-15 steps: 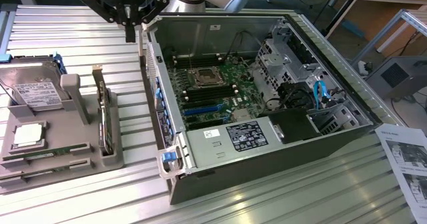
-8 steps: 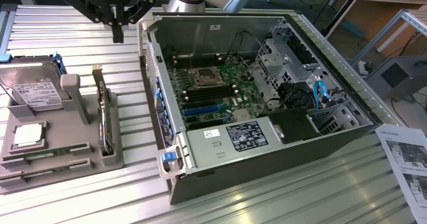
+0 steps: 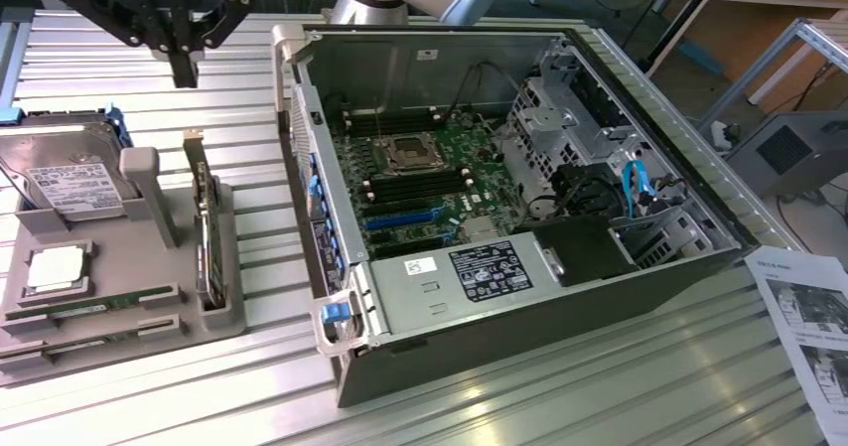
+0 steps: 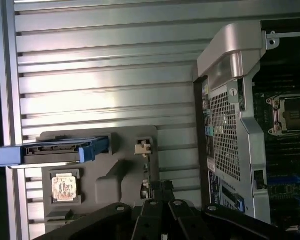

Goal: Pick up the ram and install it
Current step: 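Reach for the ram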

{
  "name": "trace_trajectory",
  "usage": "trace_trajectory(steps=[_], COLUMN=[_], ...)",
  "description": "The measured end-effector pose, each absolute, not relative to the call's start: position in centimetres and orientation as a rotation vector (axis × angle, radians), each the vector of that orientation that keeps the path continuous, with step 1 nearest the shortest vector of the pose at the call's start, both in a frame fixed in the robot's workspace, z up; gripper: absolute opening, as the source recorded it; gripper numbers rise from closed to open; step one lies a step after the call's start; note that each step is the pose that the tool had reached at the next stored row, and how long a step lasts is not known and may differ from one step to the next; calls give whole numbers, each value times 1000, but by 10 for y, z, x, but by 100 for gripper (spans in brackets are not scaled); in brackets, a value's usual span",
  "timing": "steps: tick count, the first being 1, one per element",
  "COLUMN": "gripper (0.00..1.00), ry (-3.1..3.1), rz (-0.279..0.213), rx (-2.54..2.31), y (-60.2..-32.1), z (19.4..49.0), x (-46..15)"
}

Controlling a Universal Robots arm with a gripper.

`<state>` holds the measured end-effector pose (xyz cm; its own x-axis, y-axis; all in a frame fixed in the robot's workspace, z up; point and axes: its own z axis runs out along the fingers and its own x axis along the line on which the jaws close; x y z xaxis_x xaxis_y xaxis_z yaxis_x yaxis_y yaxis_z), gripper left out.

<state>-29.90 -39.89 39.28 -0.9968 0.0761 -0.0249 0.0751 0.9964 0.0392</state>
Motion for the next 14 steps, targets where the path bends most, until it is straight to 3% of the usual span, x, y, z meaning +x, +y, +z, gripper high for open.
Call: trace_trajectory(steps=[14], gripper=[11], ry=[3113], rz=[59], rx=[118], y=[-399], z=[393], x=[-342])
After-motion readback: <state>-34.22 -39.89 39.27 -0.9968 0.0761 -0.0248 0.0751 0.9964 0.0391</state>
